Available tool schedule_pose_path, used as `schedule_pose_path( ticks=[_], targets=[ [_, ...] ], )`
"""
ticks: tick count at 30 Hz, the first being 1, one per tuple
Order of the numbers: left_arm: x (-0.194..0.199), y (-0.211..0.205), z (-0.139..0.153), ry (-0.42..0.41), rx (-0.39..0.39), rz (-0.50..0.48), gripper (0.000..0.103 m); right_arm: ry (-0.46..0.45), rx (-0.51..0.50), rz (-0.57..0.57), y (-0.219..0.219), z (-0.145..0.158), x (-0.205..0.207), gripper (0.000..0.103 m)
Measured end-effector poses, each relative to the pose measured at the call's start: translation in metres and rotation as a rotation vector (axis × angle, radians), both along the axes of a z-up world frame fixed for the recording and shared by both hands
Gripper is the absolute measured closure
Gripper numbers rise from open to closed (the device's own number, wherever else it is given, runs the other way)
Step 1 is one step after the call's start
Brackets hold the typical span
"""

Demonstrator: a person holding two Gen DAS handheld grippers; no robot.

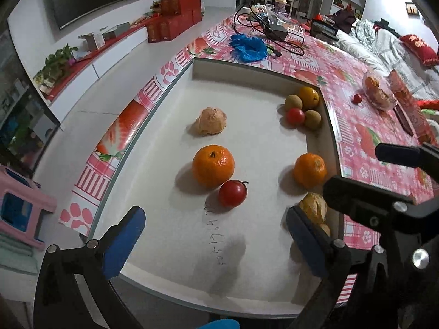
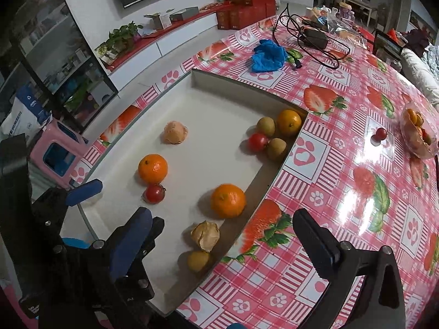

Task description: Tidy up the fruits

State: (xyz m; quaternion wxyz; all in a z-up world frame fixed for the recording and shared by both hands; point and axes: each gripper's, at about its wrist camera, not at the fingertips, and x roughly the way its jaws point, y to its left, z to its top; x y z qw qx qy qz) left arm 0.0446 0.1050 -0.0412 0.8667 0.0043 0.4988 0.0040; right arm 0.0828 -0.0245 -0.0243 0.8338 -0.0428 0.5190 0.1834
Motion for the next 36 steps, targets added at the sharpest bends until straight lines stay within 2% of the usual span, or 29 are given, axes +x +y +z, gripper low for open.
schedule_pose_path(
  ticks=[8, 16, 36],
  targets=[
    [-0.007, -0.012, 0.002, -0.012, 0.063, -0.033, 0.0, -0.014, -0.074, 0.016, 0.003, -0.001, -0.005, 0.0],
    [-0.011, -0.016, 0.0, -0.009, 0.074, -0.042, 0.0, -0.05, -0.144, 0.032, 0.007, 0.001, -0.01, 0.0],
    [-0.014, -0.021, 0.001, -0.011, 0.075, -0.047, 0.0, -0.051, -0.146, 0.034, 0.006, 0.0, -0.013, 0.0]
  ],
)
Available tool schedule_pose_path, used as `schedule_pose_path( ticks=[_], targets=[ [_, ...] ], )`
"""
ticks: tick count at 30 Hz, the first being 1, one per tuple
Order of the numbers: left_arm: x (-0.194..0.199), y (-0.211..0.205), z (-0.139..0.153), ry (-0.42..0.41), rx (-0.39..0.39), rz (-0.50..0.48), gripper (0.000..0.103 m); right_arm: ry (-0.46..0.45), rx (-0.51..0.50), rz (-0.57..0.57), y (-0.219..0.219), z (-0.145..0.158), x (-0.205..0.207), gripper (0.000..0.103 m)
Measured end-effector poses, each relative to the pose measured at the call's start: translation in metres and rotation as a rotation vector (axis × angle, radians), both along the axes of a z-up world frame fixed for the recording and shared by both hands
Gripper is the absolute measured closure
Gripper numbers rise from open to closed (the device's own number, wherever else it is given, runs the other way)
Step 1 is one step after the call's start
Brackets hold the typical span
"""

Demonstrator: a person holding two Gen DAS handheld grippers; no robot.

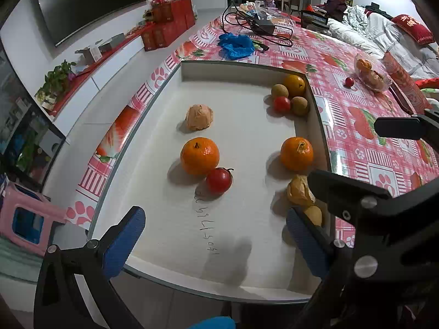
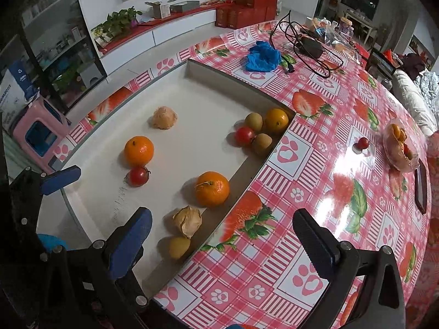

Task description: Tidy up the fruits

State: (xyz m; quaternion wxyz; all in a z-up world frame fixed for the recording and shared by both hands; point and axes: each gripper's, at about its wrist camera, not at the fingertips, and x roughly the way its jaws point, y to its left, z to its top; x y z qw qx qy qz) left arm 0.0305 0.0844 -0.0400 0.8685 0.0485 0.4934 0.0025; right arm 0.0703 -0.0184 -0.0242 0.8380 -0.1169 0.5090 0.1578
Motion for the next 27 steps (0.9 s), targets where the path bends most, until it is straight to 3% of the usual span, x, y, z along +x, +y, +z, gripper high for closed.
schedule_pose_path(
  ticks=[27],
  targets=[
    [-0.0005, 0.0014, 0.0005, 0.0, -0.024, 0.004, 0.0, 0.006, -0.011, 0.007, 0.0025, -0.0026, -0.0019, 0.0]
  ],
)
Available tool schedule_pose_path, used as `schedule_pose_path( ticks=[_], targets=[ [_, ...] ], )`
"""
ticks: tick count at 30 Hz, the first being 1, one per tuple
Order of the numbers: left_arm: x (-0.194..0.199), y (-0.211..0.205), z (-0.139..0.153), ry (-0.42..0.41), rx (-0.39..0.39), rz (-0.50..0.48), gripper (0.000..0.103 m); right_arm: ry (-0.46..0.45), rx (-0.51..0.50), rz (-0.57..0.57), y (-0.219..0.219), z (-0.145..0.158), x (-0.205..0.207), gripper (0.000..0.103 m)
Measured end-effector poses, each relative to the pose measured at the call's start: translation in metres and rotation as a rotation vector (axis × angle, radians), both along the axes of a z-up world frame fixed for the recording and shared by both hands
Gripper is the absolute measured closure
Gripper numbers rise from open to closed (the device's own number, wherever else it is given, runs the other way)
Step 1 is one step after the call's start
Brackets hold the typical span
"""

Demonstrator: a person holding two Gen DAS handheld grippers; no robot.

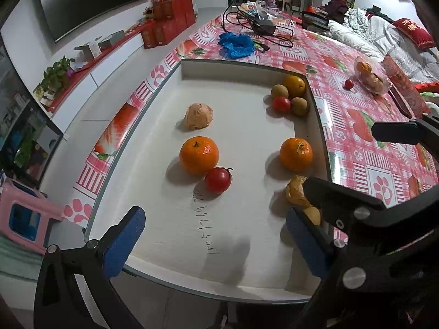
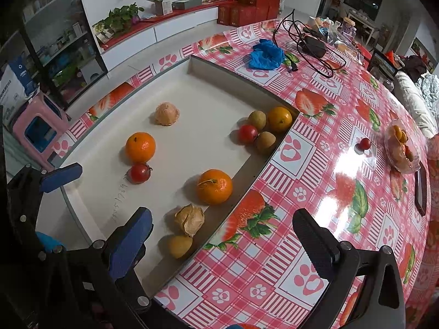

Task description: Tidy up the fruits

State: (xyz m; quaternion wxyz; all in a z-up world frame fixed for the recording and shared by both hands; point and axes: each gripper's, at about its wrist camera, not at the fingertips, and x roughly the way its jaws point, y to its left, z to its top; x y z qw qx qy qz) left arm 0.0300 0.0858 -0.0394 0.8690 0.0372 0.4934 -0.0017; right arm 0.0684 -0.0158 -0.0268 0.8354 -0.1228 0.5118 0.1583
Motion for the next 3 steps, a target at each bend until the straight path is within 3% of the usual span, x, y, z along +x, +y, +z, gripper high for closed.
schedule_pose_path(
  ticks=[3],
  targets=[
    [-0.0027, -0.0017, 0.0014, -0.007, 0.0, -0.017, 0.0, 0.001, 0.001, -0.001, 0.0001, 0.0001, 0.0, 0.0]
  ],
)
